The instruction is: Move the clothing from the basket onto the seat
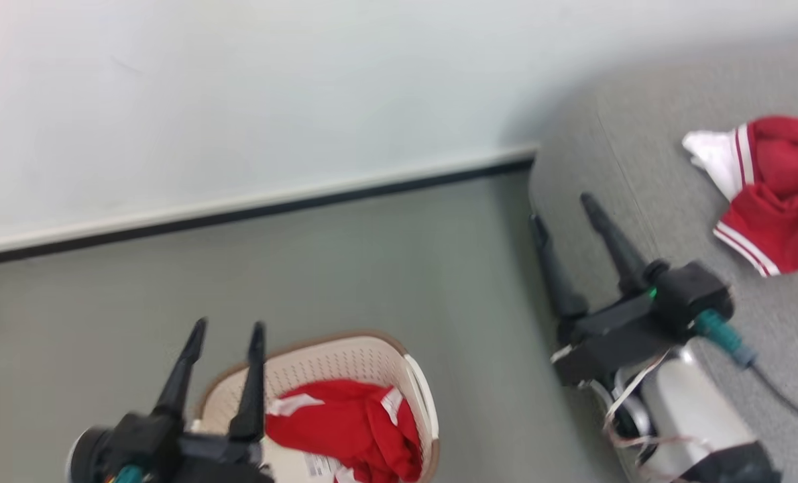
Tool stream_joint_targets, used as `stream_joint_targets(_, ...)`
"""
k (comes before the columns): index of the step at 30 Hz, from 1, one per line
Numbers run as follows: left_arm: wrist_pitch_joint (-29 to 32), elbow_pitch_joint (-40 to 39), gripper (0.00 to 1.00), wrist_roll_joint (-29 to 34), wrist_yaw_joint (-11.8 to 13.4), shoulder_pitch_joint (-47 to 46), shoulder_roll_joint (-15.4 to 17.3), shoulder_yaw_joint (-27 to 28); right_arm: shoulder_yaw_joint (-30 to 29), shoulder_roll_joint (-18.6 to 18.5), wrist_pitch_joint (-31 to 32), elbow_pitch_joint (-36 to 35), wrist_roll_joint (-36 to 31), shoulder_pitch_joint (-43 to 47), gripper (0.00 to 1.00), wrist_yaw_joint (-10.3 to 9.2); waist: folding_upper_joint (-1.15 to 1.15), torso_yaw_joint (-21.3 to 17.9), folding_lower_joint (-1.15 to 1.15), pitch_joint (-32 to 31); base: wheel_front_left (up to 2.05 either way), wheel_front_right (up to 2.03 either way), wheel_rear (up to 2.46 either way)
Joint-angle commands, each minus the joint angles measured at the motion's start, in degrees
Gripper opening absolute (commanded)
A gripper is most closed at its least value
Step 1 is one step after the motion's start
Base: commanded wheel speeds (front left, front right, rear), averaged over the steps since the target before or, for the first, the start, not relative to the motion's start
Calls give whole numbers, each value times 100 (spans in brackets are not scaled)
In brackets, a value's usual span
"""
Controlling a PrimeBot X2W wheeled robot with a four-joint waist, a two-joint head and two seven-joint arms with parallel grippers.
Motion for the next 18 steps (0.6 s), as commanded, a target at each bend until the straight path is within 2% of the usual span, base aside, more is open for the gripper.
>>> stream_joint_targets(1, -29, -54, 100, 59, 45, 223, 19, 102, 33, 66, -5, -50, -76, 179, 100, -3, 1, 320, 1, -463, 0, 0, 0)
stream_joint_targets(5, -31, -194, 100, 198, 113, 713, -18, 408, 1, 230, -5, -235, -217, 531, 100, -3, 1, 300, 1, -742, 0, 0, 0)
stream_joint_targets(12, -31, -405, 100, 648, 63, 1420, -37, 764, -448, 413, -4, -534, -446, 1359, 100, -3, 1, 293, 1, -1080, 0, 0, 0)
stream_joint_targets(18, -32, -547, 100, 897, -126, 1941, -249, 1053, -668, 447, -5, -695, -637, 1866, 100, -3, 1, 200, 1, -1271, 0, 0, 0)
